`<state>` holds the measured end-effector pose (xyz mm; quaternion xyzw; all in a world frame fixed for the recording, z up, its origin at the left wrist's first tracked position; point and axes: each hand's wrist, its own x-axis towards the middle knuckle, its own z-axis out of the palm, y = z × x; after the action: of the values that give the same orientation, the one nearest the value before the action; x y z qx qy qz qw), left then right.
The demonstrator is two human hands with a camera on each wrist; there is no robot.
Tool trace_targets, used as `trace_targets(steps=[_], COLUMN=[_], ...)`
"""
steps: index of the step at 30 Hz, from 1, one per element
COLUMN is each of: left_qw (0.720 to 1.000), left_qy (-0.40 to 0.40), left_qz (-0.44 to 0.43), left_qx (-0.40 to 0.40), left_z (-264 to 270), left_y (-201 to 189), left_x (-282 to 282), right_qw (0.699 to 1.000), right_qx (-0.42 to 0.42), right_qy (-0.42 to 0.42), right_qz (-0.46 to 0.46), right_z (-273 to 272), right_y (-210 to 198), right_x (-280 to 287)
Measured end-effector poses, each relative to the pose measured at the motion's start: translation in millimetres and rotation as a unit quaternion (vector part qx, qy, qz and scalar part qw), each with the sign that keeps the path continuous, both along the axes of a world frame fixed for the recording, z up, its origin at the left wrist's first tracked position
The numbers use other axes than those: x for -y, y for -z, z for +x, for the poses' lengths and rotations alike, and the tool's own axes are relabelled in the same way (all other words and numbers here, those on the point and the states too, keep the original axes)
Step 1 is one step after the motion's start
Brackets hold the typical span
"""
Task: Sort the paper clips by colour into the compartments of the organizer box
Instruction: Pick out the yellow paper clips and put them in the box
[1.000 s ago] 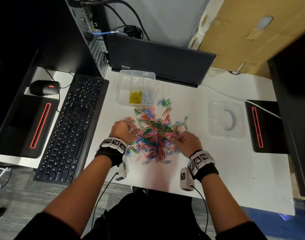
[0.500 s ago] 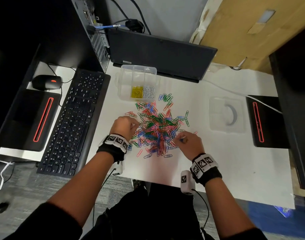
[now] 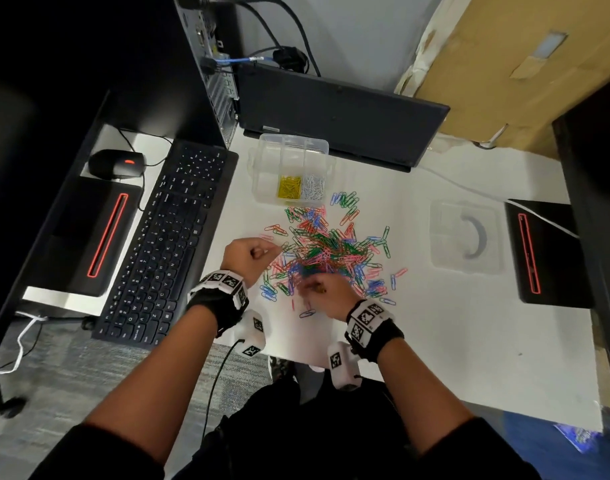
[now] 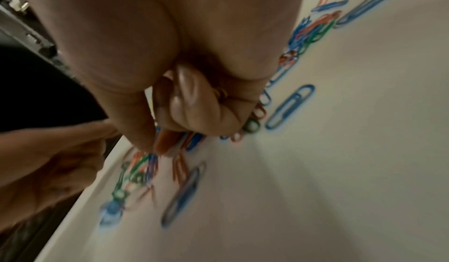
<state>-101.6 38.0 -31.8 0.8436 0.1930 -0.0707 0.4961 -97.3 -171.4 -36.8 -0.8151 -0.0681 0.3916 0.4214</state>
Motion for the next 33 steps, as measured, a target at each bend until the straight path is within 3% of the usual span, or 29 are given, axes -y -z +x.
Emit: trace_targets(steps=[3, 5, 10, 14, 17, 22, 28, 33], left_qw=[0.999, 0.999, 0.999, 0.989, 0.988, 0.989, 0.993, 0.994], left_qy=[-0.013, -0.009, 0.019, 0.025, 0.023, 0.017, 0.039, 0.001], left_qz=[-0.030, -0.034, 0.027, 0.123, 0.121, 0.106, 0.059, -0.051], left_qx=[-0.005, -0.009, -0.034, -0.084, -0.097, -0.097, -0.091, -0.097], left_z=[3, 9, 25, 27, 25, 21, 25, 43], left_y=[-4, -8, -19, -18, -13, -4, 1, -3], left_x=[-8, -9, -7, -8, -12, -18, -20, -10], right_qw=[0.997, 0.996, 0.979, 0.961, 0.949, 0.952, 0.982, 0.970], right_qx=[-0.003, 0.018, 0.190, 0.228, 0.246, 0.243, 0.167, 0.226], right_qy=[0.080, 0.085, -0.022, -0.097, -0.123, -0.121, -0.055, 0.054], right_qz=[0.001, -0.010, -0.069, -0.121, -0.157, -0.144, -0.069, -0.074], right_z=[25, 44, 73, 78, 79, 82, 102, 150], right_y=[-13, -23, -36, -30, -22, -19, -24, -46], right_x=[2, 9, -2, -31, -40, -34, -13, -4])
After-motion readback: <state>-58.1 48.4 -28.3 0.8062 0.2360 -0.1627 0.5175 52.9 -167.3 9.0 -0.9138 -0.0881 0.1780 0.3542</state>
